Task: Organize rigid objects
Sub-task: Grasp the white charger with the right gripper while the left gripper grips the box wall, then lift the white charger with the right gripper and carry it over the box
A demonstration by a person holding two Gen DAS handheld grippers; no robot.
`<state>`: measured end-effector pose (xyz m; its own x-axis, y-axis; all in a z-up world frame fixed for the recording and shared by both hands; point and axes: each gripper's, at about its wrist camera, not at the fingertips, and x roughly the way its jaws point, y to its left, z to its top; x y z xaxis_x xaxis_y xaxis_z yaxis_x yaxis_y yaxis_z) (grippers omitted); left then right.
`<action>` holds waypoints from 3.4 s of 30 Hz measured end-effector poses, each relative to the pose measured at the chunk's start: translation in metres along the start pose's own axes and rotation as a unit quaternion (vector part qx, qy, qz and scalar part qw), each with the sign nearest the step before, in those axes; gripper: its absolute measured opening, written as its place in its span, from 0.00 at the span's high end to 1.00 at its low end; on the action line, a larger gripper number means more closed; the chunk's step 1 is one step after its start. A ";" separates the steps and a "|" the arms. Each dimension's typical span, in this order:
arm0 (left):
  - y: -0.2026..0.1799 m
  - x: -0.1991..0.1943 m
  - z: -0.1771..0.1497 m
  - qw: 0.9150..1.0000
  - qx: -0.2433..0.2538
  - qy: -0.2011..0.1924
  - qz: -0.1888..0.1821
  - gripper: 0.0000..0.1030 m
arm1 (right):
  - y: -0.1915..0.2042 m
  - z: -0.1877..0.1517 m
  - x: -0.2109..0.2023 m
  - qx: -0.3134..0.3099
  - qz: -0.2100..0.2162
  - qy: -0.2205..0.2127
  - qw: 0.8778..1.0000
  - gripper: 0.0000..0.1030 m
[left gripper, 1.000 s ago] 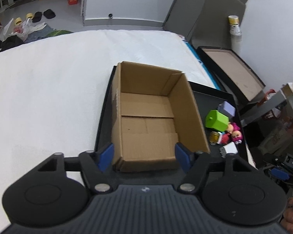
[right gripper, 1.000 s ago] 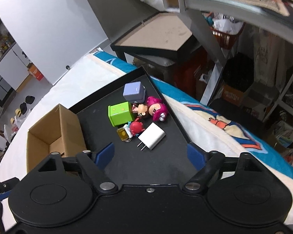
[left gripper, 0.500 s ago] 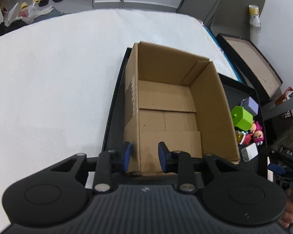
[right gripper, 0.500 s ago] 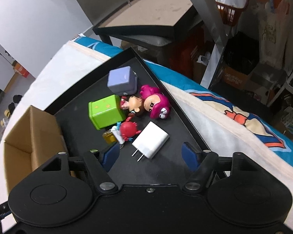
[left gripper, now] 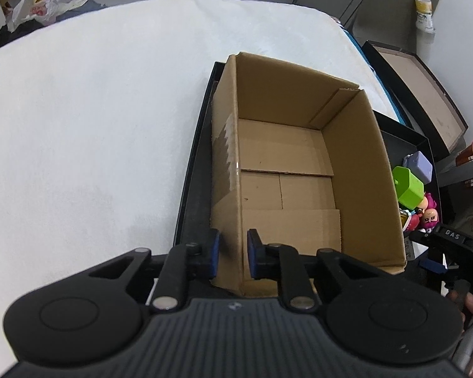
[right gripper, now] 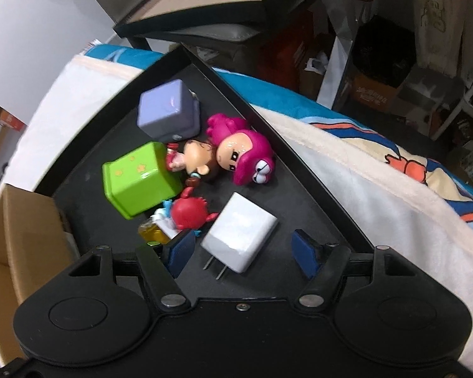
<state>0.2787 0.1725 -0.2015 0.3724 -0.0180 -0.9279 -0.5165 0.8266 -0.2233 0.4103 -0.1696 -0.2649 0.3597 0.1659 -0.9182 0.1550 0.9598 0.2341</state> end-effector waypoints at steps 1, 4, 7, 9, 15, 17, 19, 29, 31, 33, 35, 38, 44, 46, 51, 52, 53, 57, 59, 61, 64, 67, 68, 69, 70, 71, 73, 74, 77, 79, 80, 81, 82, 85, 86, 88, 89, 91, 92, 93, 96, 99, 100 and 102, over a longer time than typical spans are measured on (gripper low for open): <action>0.002 0.000 0.000 1.000 -0.002 0.001 0.001 0.87 | -0.001 0.000 0.003 0.003 -0.003 0.001 1.000 0.35; 0.003 0.000 0.000 1.000 -0.001 0.002 -0.002 0.87 | 0.004 0.000 0.004 -0.015 -0.018 -0.017 1.000 0.35; 0.002 0.000 0.000 1.000 0.003 0.000 -0.003 0.87 | 0.007 -0.003 0.004 -0.039 -0.032 -0.026 0.998 0.44; 0.001 0.000 -0.002 1.000 0.004 -0.003 -0.004 0.87 | 0.011 -0.006 0.002 -0.063 -0.036 -0.029 0.997 0.56; 0.000 0.001 -0.003 1.000 0.021 0.001 -0.011 0.86 | 0.007 -0.011 -0.002 -0.075 -0.023 -0.008 0.997 0.62; 0.001 0.002 -0.001 1.000 0.026 0.003 -0.013 0.87 | 0.004 -0.013 -0.004 -0.080 -0.019 -0.003 0.997 0.63; 0.002 0.003 0.000 0.999 0.029 0.005 -0.014 0.87 | 0.004 -0.016 -0.005 -0.088 -0.020 -0.003 0.996 0.63; -0.004 0.003 -0.007 0.998 0.061 0.008 -0.019 0.87 | 0.010 -0.024 -0.010 -0.137 -0.005 0.012 0.990 0.65; -0.004 0.003 -0.009 0.997 0.068 0.008 -0.019 0.87 | 0.010 -0.024 -0.013 -0.133 0.007 0.018 0.991 0.65; -0.003 0.002 -0.011 0.997 0.071 0.007 -0.020 0.87 | 0.007 -0.023 -0.017 -0.123 0.015 0.021 0.992 0.65; -0.004 0.001 -0.013 0.997 0.073 0.006 -0.020 0.87 | 0.004 -0.020 -0.021 -0.113 0.018 0.021 0.993 0.65; -0.004 0.000 -0.014 0.997 0.075 0.003 -0.021 0.87 | 0.000 -0.018 -0.028 -0.103 0.030 0.026 0.994 0.65; -0.002 -0.002 -0.017 0.996 0.086 0.007 -0.029 0.87 | -0.001 -0.019 -0.044 -0.097 0.043 0.030 0.994 0.65; -0.001 -0.003 -0.019 0.995 0.089 0.008 -0.033 0.87 | 0.000 -0.019 -0.050 -0.100 0.045 0.029 0.994 0.65; 0.000 -0.004 -0.021 0.996 0.087 0.008 -0.035 0.87 | 0.003 -0.017 -0.064 -0.099 0.047 0.022 0.994 0.65; 0.000 -0.005 -0.021 0.996 0.087 0.008 -0.035 0.87 | 0.005 -0.017 -0.067 -0.101 0.048 0.019 0.994 0.65; 0.000 -0.005 -0.021 0.996 0.086 0.007 -0.036 0.87 | 0.006 -0.017 -0.070 -0.103 0.048 0.017 0.993 0.65; 0.002 -0.005 -0.021 0.996 0.080 0.007 -0.040 0.87 | 0.013 -0.015 -0.087 -0.110 0.049 0.005 0.993 0.65; 0.004 -0.005 -0.021 0.996 0.078 0.005 -0.043 0.86 | 0.017 -0.014 -0.096 -0.119 0.043 -0.008 0.992 0.65; 0.004 -0.006 -0.021 0.996 0.075 0.005 -0.046 0.86 | 0.021 -0.012 -0.103 -0.125 0.040 -0.017 0.991 0.65; 0.004 -0.006 -0.021 0.996 0.074 0.005 -0.048 0.86 | 0.026 -0.010 -0.112 -0.127 0.044 -0.023 0.991 0.65; 0.005 -0.006 -0.021 0.997 0.065 0.010 -0.051 0.86 | 0.034 -0.007 -0.119 -0.134 0.044 -0.033 0.990 0.65; 0.005 -0.006 -0.021 0.997 0.064 0.010 -0.051 0.86 | 0.037 -0.007 -0.122 -0.138 0.043 -0.037 0.989 0.65; 0.005 -0.006 -0.021 0.997 0.063 0.010 -0.051 0.86 | 0.041 -0.007 -0.124 -0.142 0.042 -0.041 0.988 0.65; 0.004 -0.006 -0.020 0.997 0.062 0.009 -0.052 0.86 | 0.044 -0.007 -0.126 -0.145 0.043 -0.043 0.988 0.65; 0.004 -0.006 -0.020 0.997 0.062 0.009 -0.052 0.86 | 0.047 -0.007 -0.127 -0.148 0.044 -0.043 0.987 0.65; 0.004 -0.006 -0.020 0.997 0.062 0.008 -0.054 0.86 | 0.054 -0.007 -0.130 -0.154 0.046 -0.046 0.986 0.65; 0.004 -0.006 -0.020 0.997 0.062 0.009 -0.055 0.86 | 0.058 -0.007 -0.131 -0.157 0.047 -0.047 0.985 0.65; 0.005 -0.004 -0.019 0.996 0.061 0.010 -0.058 0.86 | 0.070 -0.010 -0.133 -0.163 0.053 -0.048 0.984 0.65; 0.005 -0.004 -0.019 0.996 0.061 0.010 -0.059 0.86 | 0.077 -0.011 -0.133 -0.166 0.058 -0.048 0.983 0.65; 0.005 -0.004 -0.019 0.996 0.060 0.010 -0.060 0.86 | 0.081 -0.012 -0.133 -0.168 0.061 -0.047 0.983 0.65; 0.005 -0.004 -0.019 0.996 0.060 0.011 -0.062 0.86 | 0.086 -0.013 -0.133 -0.170 0.063 -0.045 0.982 0.65; 0.005 -0.004 -0.019 0.996 0.059 0.011 -0.064 0.86 | 0.090 -0.014 -0.132 -0.172 0.066 -0.044 0.982 0.65; 0.006 -0.003 -0.019 0.996 0.054 0.011 -0.068 0.86 | 0.106 -0.017 -0.129 -0.180 0.074 -0.040 0.980 0.65; 0.006 -0.002 -0.019 0.996 0.052 0.012 -0.070 0.86 | 0.111 -0.018 -0.128 -0.184 0.077 -0.039 0.979 0.65; 0.007 -0.002 -0.019 0.996 0.049 0.013 -0.074 0.85 | 0.122 -0.019 -0.125 -0.189 0.082 -0.036 0.978 0.65; 0.007 -0.002 -0.019 0.996 0.048 0.013 -0.075 0.85 | 0.127 -0.020 -0.123 -0.191 0.085 -0.034 0.977 0.65; 0.006 -0.002 -0.020 0.996 0.048 0.014 -0.078 0.85 | 0.138 -0.023 -0.120 -0.198 0.090 -0.031 0.976 0.65; 0.006 -0.002 -0.020 0.996 0.047 0.014 -0.080 0.85 | 0.144 -0.024 -0.118 -0.202 0.092 -0.029 0.975 0.65; 0.006 -0.002 -0.022 0.995 0.046 0.013 -0.082 0.85 | 0.149 -0.026 -0.116 -0.206 0.095 -0.027 0.974 0.65; 0.006 -0.001 -0.022 0.995 0.046 0.013 -0.085 0.85 | 0.165 -0.031 -0.107 -0.218 0.100 -0.018 0.971 0.65; 0.008 0.000 -0.021 0.995 0.044 0.015 -0.090 0.84 | 0.179 -0.037 -0.098 -0.225 0.107 -0.007 0.968 0.65; 0.008 0.000 -0.020 0.995 0.044 0.016 -0.091 0.84 | 0.183 -0.039 -0.095 -0.227 0.110 -0.003 0.968 0.65; 0.010 0.001 -0.019 0.995 0.042 0.018 -0.093 0.85 | 0.192 -0.042 -0.087 -0.228 0.115 0.007 0.967 0.65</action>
<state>0.2596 0.1699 -0.2102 0.4275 -0.1934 -0.8831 -0.3742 0.8514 -0.3676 0.3696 0.0096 -0.1534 0.3233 0.3868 -0.8636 -0.3502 0.8968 0.2705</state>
